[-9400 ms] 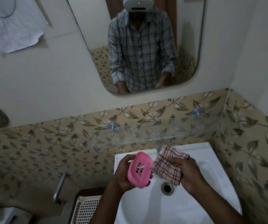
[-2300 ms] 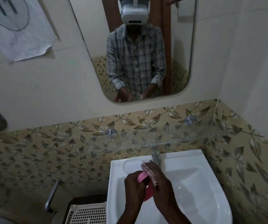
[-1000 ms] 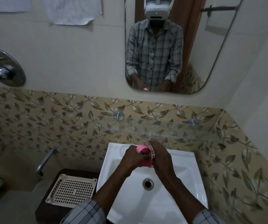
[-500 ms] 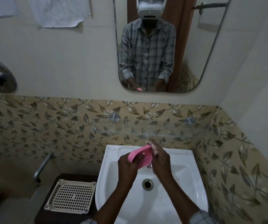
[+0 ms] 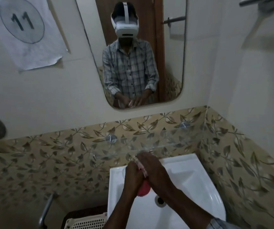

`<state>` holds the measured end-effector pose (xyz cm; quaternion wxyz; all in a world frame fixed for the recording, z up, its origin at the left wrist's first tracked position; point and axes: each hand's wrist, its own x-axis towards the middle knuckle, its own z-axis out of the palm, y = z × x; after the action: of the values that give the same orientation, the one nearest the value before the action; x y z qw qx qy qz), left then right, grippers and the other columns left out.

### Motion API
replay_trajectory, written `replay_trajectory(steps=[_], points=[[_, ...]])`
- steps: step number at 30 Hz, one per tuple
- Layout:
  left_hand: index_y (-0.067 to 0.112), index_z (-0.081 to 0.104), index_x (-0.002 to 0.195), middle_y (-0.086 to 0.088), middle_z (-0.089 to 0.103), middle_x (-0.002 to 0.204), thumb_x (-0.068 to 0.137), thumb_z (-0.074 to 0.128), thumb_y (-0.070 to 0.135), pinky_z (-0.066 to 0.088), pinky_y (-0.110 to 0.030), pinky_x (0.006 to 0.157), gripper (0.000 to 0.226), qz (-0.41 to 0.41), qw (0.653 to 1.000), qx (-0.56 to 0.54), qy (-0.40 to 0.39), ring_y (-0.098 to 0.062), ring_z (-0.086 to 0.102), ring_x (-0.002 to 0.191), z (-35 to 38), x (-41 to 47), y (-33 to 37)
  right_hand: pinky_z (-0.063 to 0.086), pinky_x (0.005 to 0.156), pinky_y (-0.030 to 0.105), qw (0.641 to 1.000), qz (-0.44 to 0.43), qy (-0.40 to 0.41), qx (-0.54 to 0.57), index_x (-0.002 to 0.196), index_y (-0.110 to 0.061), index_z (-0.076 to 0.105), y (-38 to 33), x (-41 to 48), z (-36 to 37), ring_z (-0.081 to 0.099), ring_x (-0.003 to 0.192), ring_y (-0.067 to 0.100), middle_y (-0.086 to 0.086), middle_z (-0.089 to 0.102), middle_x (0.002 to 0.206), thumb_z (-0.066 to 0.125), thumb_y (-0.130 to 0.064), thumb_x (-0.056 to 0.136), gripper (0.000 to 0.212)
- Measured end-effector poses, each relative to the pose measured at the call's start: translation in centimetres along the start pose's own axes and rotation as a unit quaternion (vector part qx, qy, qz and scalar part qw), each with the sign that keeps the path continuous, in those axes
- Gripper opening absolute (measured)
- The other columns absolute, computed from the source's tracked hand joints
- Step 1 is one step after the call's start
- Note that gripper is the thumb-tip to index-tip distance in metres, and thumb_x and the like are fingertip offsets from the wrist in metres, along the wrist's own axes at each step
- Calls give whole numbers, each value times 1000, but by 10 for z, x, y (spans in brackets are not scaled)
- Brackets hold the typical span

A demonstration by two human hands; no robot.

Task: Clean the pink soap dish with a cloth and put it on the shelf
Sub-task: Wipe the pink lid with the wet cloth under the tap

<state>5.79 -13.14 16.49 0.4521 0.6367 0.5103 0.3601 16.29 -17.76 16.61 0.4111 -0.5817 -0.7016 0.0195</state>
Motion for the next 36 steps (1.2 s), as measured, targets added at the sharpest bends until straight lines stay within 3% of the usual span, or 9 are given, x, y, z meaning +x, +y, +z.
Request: replay_trajectory(steps=[7,13,20,22,24,28,30,33,36], points=[[-4,70,76,-10,70,70,89,59,-6,49,-27,57,17,23,998,21,46,-25,65,70,8,-2,-7,21,122,43,997,18,-42,66,140,-1,46,5,-4,-6,34,142,25,16,42,149,47,0,98,42],[32,78,89,5,79,79,90,72,15,57,-19,65,18,10,986,-97,132,-5,73,76,17,-15,-5,51,98,28,956,226,49,183,131,-21,60,8,2,-5,64,115,12,-2,69,124,57,-21,97,35],[12,80,77,-9,79,76,76,73,22,55,-31,65,13,-91,991,-45,-81,-25,74,72,-10,3,7,54,95,34,998,58,-21,-34,127,-7,63,20,-2,-6,66,111,22,8,69,121,73,-25,85,46],[6,78,80,-13,78,78,87,64,12,61,-37,68,17,-72,994,-35,-67,-31,74,78,-12,3,9,60,85,40,998,12,25,-55,116,-3,70,9,-5,1,72,100,25,12,74,110,82,-15,75,44],[5,77,81,-19,77,80,84,62,20,62,-53,74,22,-28,998,-41,-24,-39,75,82,-11,-2,8,56,94,41,998,0,39,-50,120,-4,68,6,-9,4,69,108,23,10,72,117,75,-15,81,41],[21,82,78,-10,79,74,76,72,19,62,-57,71,10,-12,995,-74,64,-32,77,75,-7,-14,-2,42,108,30,977,203,-20,58,140,-16,50,26,-15,1,53,129,16,3,58,138,52,-4,96,46],[28,81,77,-7,79,73,81,72,16,63,-53,72,15,-1,994,-82,77,-28,77,74,-2,-17,-4,37,113,28,980,197,-17,23,143,-14,46,18,-12,4,47,135,16,4,52,145,57,-4,93,52],[28,80,78,-6,78,74,76,70,32,62,-54,74,11,19,995,-68,71,-28,76,77,6,-19,-3,51,100,31,988,143,24,-53,128,-12,63,17,-12,11,61,121,18,6,65,130,77,-9,80,51],[30,81,82,-3,79,77,82,75,25,63,-50,72,8,8,986,-119,119,-27,75,79,6,-18,-5,55,78,29,931,351,19,94,122,-15,60,20,-11,10,69,101,21,2,70,103,51,-10,97,27]])
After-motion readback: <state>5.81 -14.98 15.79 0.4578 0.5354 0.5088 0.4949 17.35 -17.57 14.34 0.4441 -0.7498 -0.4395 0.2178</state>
